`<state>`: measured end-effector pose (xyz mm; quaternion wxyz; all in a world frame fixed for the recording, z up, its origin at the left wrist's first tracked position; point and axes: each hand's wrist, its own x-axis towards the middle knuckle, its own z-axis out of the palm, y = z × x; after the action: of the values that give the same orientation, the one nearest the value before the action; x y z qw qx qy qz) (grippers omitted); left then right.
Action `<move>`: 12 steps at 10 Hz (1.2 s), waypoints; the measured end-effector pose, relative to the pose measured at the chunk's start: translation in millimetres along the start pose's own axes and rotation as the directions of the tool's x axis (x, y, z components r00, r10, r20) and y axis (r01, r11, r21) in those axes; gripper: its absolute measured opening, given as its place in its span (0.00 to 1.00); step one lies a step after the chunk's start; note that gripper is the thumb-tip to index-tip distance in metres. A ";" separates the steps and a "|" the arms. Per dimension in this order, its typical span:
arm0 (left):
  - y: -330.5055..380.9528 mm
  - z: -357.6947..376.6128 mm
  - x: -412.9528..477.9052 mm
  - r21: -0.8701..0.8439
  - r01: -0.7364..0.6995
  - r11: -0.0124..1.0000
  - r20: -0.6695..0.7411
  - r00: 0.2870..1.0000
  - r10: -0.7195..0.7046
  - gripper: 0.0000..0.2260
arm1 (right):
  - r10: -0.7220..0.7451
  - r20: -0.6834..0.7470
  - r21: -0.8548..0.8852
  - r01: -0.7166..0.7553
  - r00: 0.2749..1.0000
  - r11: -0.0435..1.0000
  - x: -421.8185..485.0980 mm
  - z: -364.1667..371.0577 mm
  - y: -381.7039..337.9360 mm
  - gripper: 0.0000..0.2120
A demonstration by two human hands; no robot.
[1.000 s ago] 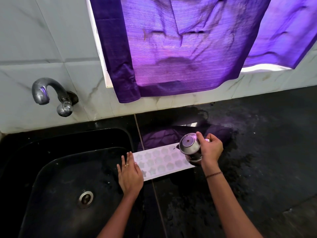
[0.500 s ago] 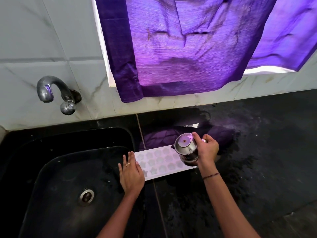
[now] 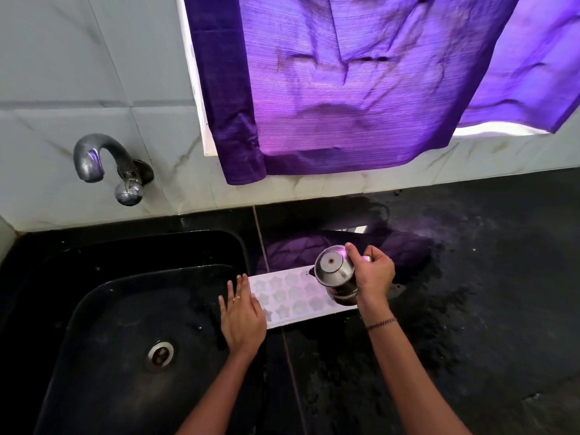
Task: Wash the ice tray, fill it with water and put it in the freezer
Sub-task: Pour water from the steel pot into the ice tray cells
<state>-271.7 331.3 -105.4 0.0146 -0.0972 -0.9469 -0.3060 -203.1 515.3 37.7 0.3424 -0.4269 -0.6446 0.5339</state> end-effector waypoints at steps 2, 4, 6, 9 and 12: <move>0.0 0.0 -0.1 0.014 0.001 1.000 0.008 1.000 -0.001 0.27 | 0.001 0.001 -0.009 0.000 1.000 1.000 -0.2 0.4 1.7 0.24; 0.5 -0.5 -0.6 0.009 0.001 1.000 0.002 1.000 -0.001 0.27 | 0.033 0.001 0.052 -0.033 0.999 0.998 -1.1 0.3 0.9 0.25; 1.6 -1.5 -0.4 -0.003 0.011 1.000 0.010 1.000 -0.011 0.23 | 0.099 0.019 0.152 -0.101 0.995 0.983 -2.8 -0.8 -1.1 0.25; 2.8 -2.8 0.0 0.051 0.000 0.999 0.010 1.000 0.000 0.28 | 0.061 0.030 0.174 -0.065 0.998 0.983 -3.7 6.2 1.4 0.26; 3.5 -3.7 -0.6 0.048 0.016 0.999 0.025 1.000 -0.018 0.27 | -0.033 0.069 0.085 0.027 0.997 0.996 -9.8 15.3 4.2 0.25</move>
<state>-270.5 331.8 -100.4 0.0024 -0.0927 -0.9549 -0.2821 -212.1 500.5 30.7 0.3454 -0.3833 -0.6395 0.5699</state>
